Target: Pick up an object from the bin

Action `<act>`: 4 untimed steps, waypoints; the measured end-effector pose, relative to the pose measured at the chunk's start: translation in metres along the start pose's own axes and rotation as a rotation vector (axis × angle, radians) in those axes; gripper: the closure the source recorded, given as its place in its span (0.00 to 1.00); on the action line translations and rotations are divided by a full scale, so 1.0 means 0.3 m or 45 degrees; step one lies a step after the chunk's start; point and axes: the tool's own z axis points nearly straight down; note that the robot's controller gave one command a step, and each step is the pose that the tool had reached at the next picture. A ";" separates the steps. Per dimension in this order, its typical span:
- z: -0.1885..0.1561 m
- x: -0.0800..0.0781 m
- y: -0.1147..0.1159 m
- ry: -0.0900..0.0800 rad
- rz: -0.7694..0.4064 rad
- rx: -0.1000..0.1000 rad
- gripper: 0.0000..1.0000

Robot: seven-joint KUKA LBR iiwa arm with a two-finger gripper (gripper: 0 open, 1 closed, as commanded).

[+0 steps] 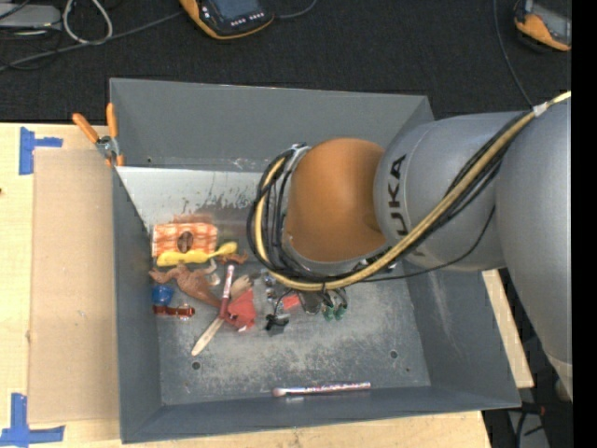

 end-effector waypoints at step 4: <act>0.099 0.007 0.124 -0.007 -0.192 0.000 1.00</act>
Offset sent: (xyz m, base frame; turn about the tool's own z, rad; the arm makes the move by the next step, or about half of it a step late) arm -0.0157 0.0177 0.0476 0.0255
